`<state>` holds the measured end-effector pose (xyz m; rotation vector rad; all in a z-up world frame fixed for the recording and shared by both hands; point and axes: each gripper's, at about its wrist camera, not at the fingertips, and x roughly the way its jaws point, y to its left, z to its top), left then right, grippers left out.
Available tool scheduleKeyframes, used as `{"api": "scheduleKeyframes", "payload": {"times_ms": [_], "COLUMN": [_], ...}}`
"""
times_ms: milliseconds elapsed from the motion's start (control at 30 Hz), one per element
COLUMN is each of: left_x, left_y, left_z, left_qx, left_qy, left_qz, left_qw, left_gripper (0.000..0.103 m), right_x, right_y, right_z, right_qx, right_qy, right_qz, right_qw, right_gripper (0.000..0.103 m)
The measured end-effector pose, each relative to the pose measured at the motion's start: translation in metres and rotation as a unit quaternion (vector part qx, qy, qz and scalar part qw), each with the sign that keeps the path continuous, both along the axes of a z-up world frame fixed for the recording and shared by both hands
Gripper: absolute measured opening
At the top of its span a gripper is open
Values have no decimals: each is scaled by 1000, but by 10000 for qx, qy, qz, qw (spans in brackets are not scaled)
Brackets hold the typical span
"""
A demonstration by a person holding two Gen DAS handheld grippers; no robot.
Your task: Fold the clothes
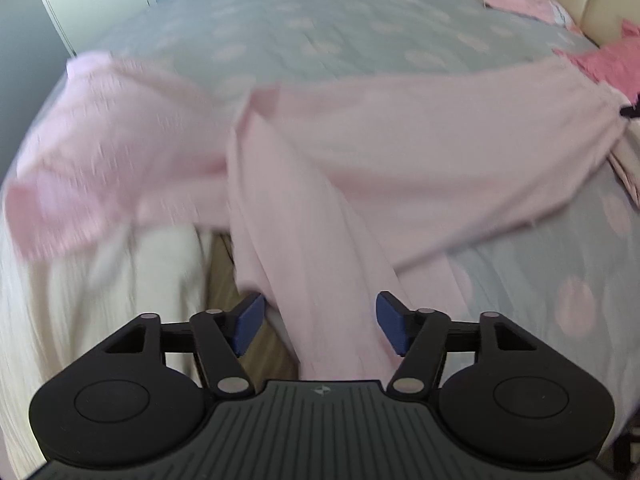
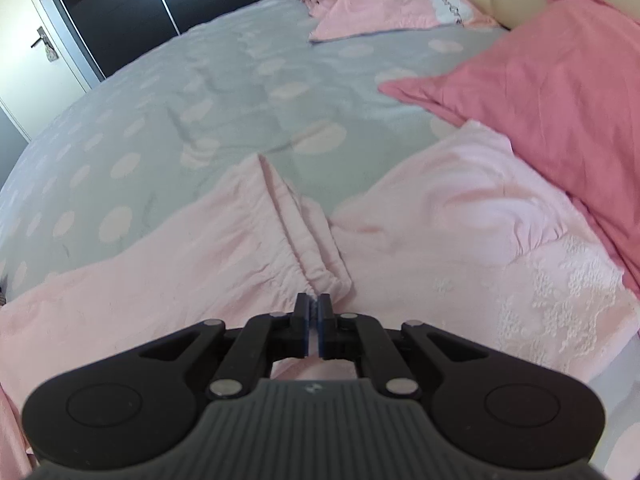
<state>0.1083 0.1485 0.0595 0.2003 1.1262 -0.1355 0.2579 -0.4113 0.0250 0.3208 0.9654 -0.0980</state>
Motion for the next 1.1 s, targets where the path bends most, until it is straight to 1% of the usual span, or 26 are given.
{"api": "scheduleKeyframes", "payload": {"times_ms": [67,167,200,233,267,300,333,367,400,500,600,667,767,933,1033,1100], "left_x": [-15,-27,-28,-30,-30,-28,-28,-28,-27,-23,-14,-2,23,73,109,131], "left_y": [-2,-1,-2,-2,-3,-2,-1,0,2,8,22,35,51,68,76,83], "left_z": [-10,-22,-25,-27,-28,-27,-25,-23,-18,-1,24,46,84,138,155,160], "left_qx": [-19,-145,-131,-116,-108,-118,-141,-152,-127,3,108,306,667,1420,1929,2221], "left_qy": [168,390,432,475,516,536,521,495,435,173,-69,-281,-555,-944,-1059,-1108], "left_qz": [92,174,174,175,176,191,234,277,321,458,658,796,879,827,795,833], "left_qw": [9998,9990,9988,9987,9985,9983,9983,9983,9985,9988,9977,9960,9923,9819,9722,9651], "left_gripper": [62,62,59,47,37,22,14,11,6,3,2,2,2,2,2,2], "right_x": [-1,-4,-4,-5,-5,-5,-6,-6,-7,-7,-8,-7,-7,-6,-4,-4], "right_y": [-4,-6,-6,-7,-7,-7,-8,-9,-10,-13,-15,-15,-13,-14,-15,-15], "right_z": [-2,-1,-1,-1,-1,-1,-1,-2,-2,-2,-4,-6,-7,-6,-7,-6], "right_qx": [109,172,191,201,209,217,225,235,250,303,346,337,290,288,349,366], "right_qy": [13,-9,-17,-18,-19,-20,-20,-20,-22,-14,21,42,49,35,54,85], "right_qz": [-42,-37,-34,-33,-33,-33,-31,-31,-33,-37,-58,-61,-46,-34,-47,-27], "right_qw": [9999,9998,9998,9998,9998,9998,9997,9997,9997,9995,9994,9994,9996,9996,9994,9993], "right_gripper": [4,4,4,4,4,5,5,5,5,5,5,5,5,5,5,5]}}
